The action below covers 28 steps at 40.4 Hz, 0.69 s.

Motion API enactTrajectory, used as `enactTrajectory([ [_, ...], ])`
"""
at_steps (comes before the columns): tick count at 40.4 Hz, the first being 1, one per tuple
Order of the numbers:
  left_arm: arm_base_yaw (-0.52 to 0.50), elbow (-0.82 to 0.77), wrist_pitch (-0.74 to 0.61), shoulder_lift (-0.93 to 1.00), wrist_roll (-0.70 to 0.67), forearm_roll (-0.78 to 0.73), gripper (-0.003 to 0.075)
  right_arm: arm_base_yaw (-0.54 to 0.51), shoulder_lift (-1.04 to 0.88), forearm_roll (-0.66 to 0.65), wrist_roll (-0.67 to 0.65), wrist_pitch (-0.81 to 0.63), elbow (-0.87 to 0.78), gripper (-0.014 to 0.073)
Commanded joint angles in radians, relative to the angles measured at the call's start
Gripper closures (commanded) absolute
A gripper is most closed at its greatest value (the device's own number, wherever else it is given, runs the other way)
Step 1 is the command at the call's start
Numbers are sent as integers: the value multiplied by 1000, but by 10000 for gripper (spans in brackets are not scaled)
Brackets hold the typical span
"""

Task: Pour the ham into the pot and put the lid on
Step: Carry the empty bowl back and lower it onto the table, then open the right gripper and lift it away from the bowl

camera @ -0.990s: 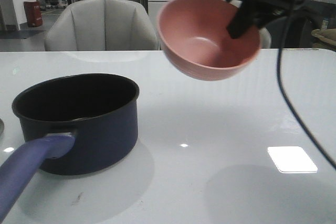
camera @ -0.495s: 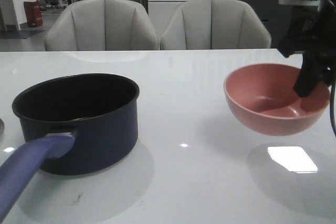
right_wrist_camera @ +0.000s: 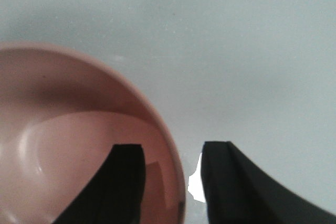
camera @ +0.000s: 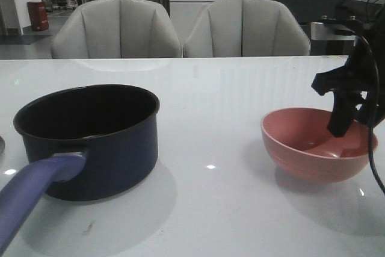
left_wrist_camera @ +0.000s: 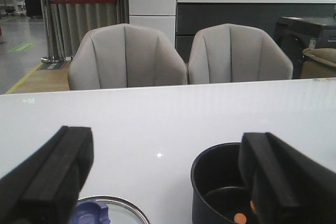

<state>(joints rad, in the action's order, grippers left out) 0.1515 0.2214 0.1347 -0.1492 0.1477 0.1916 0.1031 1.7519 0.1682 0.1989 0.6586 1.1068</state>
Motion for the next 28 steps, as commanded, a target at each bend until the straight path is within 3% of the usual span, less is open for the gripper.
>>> enactTrajectory([
  [1, 8, 27, -81, -8, -1, 12, 113, -4, -59, -1, 2, 34, 59, 159],
  [12, 8, 27, -81, -8, -1, 12, 113, -2, -274, 16, 3, 28, 38, 159],
  [28, 8, 27, -81, -8, -1, 12, 113, 125, -764, 35, 3, -388, -304, 159],
])
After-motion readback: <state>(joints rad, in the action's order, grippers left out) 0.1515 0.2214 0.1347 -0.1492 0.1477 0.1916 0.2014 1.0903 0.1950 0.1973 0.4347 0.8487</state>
